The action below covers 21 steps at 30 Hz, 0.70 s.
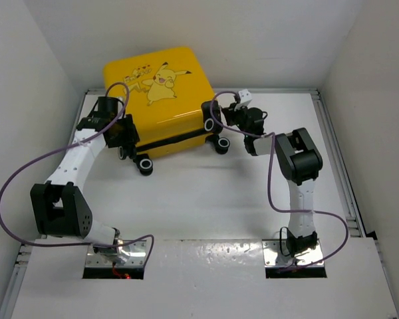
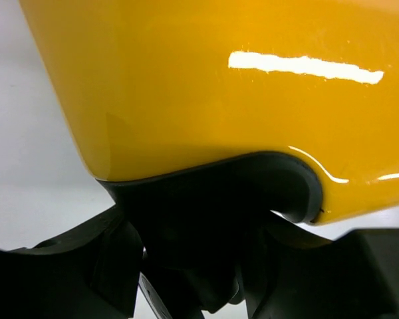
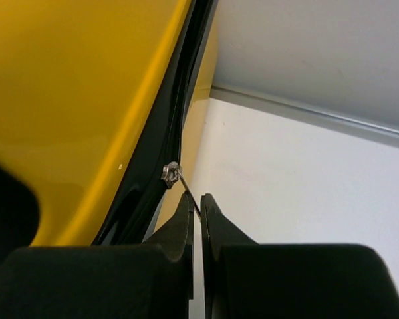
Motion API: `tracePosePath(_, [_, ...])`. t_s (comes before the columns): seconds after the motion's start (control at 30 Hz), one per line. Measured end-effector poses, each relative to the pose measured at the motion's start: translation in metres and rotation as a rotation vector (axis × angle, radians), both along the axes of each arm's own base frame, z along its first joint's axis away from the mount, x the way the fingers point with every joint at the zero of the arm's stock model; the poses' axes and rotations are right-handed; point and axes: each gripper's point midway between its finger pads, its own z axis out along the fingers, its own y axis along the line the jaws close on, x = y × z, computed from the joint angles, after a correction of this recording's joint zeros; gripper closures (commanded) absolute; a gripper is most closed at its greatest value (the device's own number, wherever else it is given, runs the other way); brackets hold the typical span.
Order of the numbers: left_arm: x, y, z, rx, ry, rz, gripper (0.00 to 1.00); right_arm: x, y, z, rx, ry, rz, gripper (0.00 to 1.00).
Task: Pack the luggage
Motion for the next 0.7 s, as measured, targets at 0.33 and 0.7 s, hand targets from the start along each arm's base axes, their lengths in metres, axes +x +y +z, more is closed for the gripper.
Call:
tracePosePath(0.33, [0.007,0.024,0.001,0.093,0.071,-0.014,1.00,0.045,0.026,0.003,0.057,-0.086,0.062,1.00])
tracePosePath(0.7, [0.017,0.050,0.003,0.140,0.056,-0.044,1.00,0.119,0.059,0.006,0.153,-0.190,0.044,1.00])
